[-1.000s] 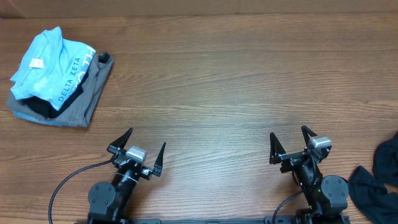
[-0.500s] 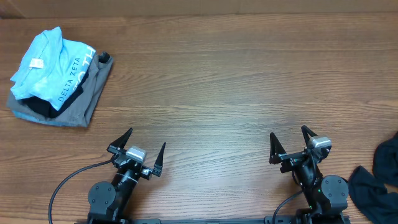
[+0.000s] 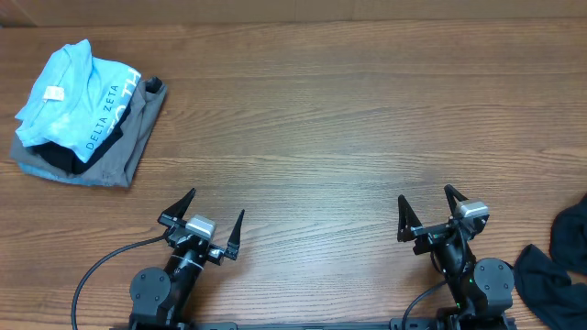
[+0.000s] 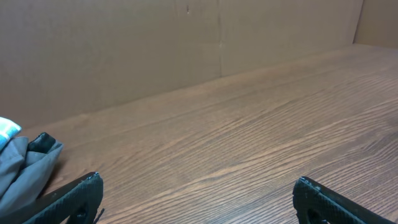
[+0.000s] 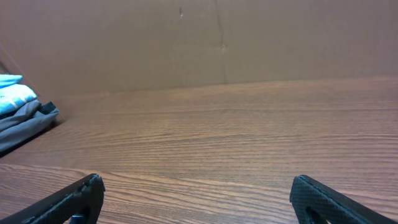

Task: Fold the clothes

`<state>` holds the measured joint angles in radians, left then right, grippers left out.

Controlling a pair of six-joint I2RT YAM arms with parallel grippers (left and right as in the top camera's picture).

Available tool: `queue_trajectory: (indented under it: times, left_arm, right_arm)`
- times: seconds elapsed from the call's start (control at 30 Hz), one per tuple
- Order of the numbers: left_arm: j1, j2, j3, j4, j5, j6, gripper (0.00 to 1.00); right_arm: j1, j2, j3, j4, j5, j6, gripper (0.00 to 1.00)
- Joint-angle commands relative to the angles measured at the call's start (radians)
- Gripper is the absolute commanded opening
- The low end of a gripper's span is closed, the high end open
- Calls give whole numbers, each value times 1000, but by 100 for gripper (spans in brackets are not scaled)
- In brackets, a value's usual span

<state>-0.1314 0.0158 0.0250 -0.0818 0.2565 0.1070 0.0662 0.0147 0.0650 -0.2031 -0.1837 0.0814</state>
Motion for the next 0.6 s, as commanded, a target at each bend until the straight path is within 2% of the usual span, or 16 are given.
queue_trajectory:
  times: [0.0,0.43,0.57]
  left_arm:
    - [-6,-11,-8,4,-5,-10,100]
    - [-6,-11,-8,4,3,-11,100]
    - [-7,-11,-8,5,33,-76,100]
  right_arm:
    - [-2,-12,-2,3,-3,-3,100]
    - [-2,-12,-2,3,7,-3,100]
    - [-2,-12,-2,14,-27,1,100]
